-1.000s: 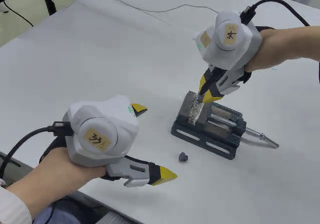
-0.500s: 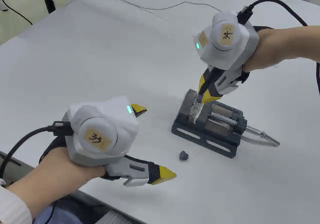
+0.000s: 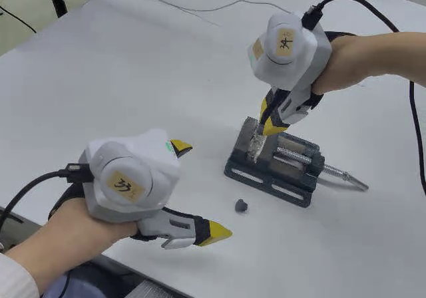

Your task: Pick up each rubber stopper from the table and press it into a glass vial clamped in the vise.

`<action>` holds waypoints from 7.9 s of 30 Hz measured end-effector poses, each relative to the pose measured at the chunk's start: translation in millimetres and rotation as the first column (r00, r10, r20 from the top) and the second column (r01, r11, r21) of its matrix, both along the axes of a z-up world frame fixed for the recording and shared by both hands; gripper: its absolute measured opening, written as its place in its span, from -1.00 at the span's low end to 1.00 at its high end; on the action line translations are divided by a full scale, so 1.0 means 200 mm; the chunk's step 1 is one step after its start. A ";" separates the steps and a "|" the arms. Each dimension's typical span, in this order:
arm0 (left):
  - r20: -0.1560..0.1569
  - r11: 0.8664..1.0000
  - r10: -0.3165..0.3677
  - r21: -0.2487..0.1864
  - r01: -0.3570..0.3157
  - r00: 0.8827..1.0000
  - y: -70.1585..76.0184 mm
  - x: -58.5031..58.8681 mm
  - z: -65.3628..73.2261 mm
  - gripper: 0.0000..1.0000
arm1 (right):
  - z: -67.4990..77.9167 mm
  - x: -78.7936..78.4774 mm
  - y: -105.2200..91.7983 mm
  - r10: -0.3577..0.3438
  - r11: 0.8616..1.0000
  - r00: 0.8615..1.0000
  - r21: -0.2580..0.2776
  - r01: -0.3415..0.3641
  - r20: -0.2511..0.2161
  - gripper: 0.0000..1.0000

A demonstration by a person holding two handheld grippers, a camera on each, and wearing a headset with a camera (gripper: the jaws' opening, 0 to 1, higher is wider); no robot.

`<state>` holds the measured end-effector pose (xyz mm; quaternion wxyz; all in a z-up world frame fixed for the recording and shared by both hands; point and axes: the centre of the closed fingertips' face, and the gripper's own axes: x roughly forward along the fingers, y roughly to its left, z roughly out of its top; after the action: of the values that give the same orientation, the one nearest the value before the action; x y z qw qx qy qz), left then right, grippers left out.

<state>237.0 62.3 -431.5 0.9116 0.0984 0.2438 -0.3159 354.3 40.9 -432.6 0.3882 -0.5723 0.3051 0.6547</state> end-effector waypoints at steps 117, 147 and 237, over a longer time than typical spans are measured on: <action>-0.031 0.999 0.031 -0.027 -0.031 0.999 0.03 0.04 -0.06 0.62 | 0.00 0.01 0.01 -0.207 0.978 0.976 -0.054 0.203 -0.063 -1.00; -0.042 0.999 0.033 -0.026 -0.034 0.999 0.03 0.06 -0.06 0.61 | -0.01 -0.01 0.01 -0.211 0.977 0.973 -0.056 0.206 -0.092 -1.00; 0.042 0.993 -0.110 0.047 0.108 0.993 0.00 0.00 0.25 0.54 | 0.14 -0.42 -0.22 -0.494 0.770 0.819 0.291 0.569 -0.293 -0.07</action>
<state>236.6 63.1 -381.8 0.8959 0.1389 0.2245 -0.3572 271.0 -4.0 -405.0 0.6249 -0.3110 0.3652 0.6160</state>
